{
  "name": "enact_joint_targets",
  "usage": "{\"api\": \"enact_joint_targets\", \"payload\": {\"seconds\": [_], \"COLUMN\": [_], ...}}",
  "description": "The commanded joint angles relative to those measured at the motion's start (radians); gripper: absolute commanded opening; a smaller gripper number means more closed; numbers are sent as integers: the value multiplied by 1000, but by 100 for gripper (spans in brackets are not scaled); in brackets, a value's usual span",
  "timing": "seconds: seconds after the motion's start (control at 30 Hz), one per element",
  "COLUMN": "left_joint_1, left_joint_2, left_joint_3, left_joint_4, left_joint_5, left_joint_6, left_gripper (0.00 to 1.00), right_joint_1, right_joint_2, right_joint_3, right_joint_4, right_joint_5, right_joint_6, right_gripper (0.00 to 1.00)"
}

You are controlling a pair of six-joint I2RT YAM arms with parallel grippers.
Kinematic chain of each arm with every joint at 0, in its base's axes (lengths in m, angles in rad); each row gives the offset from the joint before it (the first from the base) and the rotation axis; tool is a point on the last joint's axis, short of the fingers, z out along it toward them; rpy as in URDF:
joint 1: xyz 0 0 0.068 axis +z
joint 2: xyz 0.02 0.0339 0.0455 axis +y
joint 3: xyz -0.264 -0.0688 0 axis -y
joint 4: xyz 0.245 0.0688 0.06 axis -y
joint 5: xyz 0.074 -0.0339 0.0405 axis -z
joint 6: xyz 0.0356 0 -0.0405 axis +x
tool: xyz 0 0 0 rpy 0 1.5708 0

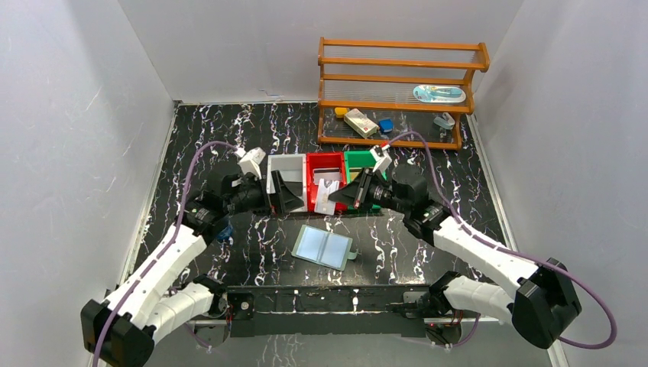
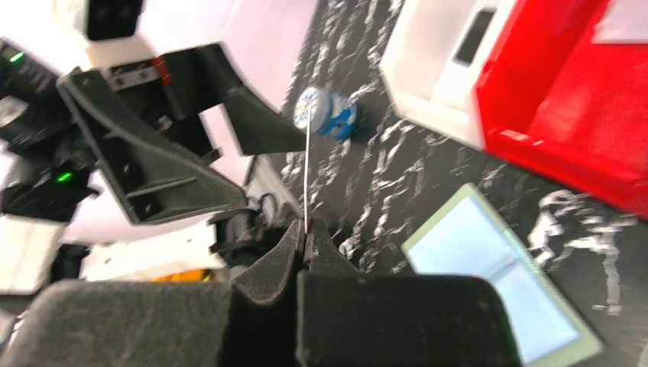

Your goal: Take the credit cards out of the card holder

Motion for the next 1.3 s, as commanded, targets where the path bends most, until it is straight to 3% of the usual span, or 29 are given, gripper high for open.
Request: {"api": "enact_joint_targets", "payload": {"seconds": [0.0,0.3,0.47,0.9,1.27], "left_joint_1": [2,2,1,2,2], "left_joint_2": [-71,-133,-158,-195,-188], "left_joint_3": [78,96,26,-14,-14], "left_joint_4": [-240,-335,-330,-328,-320], "left_joint_5": [-332,-582,-661,-692,-681], "left_joint_6": [146,267,284,289,294], "left_gripper": [97,98,98,98,98], "right_joint_1": [-5,4,50,138,138], "right_joint_2": [-10,203,326,564,738], "right_joint_3": [160,419,558,684,776], "right_joint_4": [-349,-555,-622,-527,-531], "right_joint_5": [241,369,475,428,551], "right_joint_6": [-270,-531,-712,-1519,-1767], "right_gripper": [0,0,0,0,0]}}
